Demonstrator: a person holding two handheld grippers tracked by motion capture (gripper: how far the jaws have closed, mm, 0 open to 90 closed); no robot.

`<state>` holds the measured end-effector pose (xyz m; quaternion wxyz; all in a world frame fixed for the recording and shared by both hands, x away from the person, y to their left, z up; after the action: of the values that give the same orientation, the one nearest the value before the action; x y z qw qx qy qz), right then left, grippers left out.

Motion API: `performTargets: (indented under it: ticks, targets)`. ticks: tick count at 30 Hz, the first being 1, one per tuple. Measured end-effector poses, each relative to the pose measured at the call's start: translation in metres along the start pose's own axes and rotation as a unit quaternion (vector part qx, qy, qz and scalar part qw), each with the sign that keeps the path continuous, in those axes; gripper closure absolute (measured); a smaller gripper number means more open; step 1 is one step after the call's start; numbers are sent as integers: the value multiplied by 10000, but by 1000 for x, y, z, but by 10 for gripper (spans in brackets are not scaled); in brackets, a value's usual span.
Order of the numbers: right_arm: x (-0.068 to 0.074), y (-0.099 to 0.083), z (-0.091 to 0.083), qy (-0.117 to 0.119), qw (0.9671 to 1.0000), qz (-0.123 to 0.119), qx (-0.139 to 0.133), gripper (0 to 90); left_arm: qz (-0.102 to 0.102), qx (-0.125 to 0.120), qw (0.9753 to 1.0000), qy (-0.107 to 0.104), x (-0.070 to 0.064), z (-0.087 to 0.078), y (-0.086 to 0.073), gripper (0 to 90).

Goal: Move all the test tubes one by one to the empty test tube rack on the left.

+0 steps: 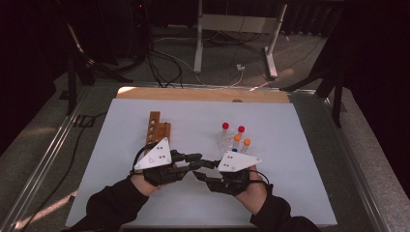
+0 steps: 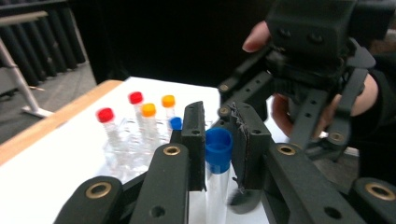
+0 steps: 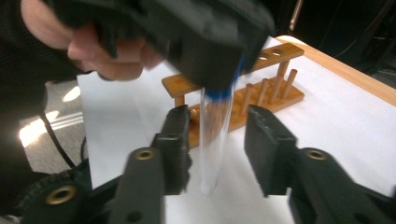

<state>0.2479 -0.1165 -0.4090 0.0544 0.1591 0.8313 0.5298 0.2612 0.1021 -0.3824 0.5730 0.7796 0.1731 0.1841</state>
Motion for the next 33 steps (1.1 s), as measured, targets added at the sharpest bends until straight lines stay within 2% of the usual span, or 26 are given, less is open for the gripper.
performTargets:
  ticks: [1, 3, 4, 8, 13, 14, 15, 16, 18, 21, 25, 27, 28, 33]
  targets:
    - [-1, 0, -1, -27, 10000, -27, -4, 455, 17, -2, 10000, 37, 2, -2, 1, 782]
    - [-2, -1, -3, -82, 9999, 100, -34, 410, 11, -8, 10000, 81, 5, -4, 3, 782]
    - [-3, -1, -4, -115, 9998, 151, -79, 378, 41, -3, 9998, 182, 10, -9, 4, 781]
    - [-5, -2, -10, -191, 9995, 195, -186, 301, 34, -32, 9994, 346, 19, -18, 8, 781]
    - [-7, -3, -20, -396, 9984, 174, -360, 136, 31, -64, 9981, 613, 32, -34, 12, 781]
    - [-7, -3, -21, -470, 9981, 160, -365, 85, 31, -64, 9981, 613, 32, -34, 12, 781]
    - [-8, -3, -23, -508, 9982, 111, -285, 23, 15, -65, 9971, 752, 38, -42, 13, 781]
    - [-9, -4, -24, -550, 9981, 75, -265, 6, 15, -65, 9971, 752, 38, -42, 13, 781]
    - [-10, -6, -28, -493, 9987, -23, -132, 5, 14, -54, 9957, 929, 46, -52, 13, 781]
    - [-13, -8, -32, -470, 9987, 55, -193, 0, -6, -66, 9939, 1103, 54, -63, 12, 781]
    - [-15, -9, -40, -446, 9975, 242, -483, 0, -56, -63, 9913, 1314, 64, -77, 10, 781]
    - [-16, -10, -44, -551, 9969, 211, -514, 0, -86, -62, 9909, 1345, 66, -79, 9, 781]
    - [-17, -10, -45, -582, 9967, 201, -529, 0, -101, -38, 9895, 1439, 68, -83, 6, 781]
    - [-20, -13, -51, -701, 9956, 158, -594, 0, -179, 21, 9883, 1515, 72, -89, -2, 781]
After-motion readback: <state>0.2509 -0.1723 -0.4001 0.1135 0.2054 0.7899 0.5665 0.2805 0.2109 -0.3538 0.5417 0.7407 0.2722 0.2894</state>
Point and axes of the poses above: each handheld gripper's, and its own axes: z roughly forward along the jaws, y roughly out of its top, x roughly to its left, the point moved 1 cm from there along z, roughly forward along the jaws, and after that the axes turned 9 degrees about y, right-handed, at the moved point
